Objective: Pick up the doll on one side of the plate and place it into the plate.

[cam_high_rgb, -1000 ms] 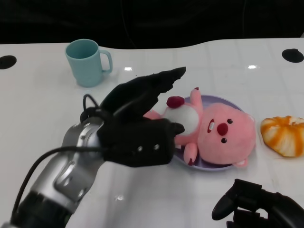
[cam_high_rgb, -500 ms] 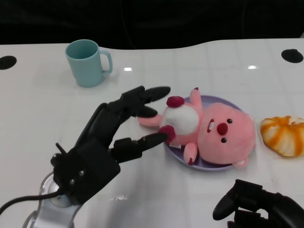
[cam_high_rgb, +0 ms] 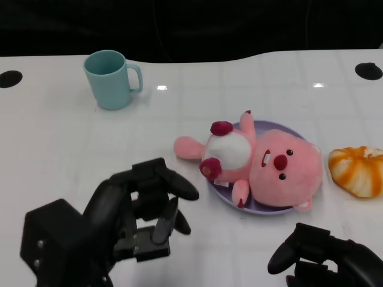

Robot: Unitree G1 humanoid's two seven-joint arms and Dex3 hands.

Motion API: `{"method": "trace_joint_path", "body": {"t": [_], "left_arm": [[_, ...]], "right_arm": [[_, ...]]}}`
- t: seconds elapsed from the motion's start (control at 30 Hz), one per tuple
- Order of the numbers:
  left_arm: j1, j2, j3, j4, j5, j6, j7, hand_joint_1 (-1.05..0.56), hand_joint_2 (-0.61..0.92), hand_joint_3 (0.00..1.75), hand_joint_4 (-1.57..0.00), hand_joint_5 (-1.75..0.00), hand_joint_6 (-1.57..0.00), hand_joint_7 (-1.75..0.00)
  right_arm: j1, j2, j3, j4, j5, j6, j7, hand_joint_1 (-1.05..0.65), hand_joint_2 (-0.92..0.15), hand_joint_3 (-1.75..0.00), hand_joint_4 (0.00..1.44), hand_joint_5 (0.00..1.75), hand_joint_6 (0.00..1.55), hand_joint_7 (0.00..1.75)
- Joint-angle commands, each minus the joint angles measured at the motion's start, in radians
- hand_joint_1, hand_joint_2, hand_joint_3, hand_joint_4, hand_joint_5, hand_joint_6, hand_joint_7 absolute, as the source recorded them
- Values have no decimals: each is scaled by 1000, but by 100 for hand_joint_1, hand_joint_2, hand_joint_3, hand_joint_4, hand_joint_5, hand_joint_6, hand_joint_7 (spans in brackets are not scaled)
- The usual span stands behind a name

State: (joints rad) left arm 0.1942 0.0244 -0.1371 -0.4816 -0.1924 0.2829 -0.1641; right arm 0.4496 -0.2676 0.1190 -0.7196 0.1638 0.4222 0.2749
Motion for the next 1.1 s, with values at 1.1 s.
{"method": "trace_joint_path", "body": {"t": [1.1], "left_arm": [[67, 45, 71, -106, -124, 352, 55, -8, 40, 145, -93, -175, -79, -169]], "right_arm": [[-2, 0, -29, 27, 7, -47, 3, -10, -65, -106, 65, 175, 50, 140]]}}
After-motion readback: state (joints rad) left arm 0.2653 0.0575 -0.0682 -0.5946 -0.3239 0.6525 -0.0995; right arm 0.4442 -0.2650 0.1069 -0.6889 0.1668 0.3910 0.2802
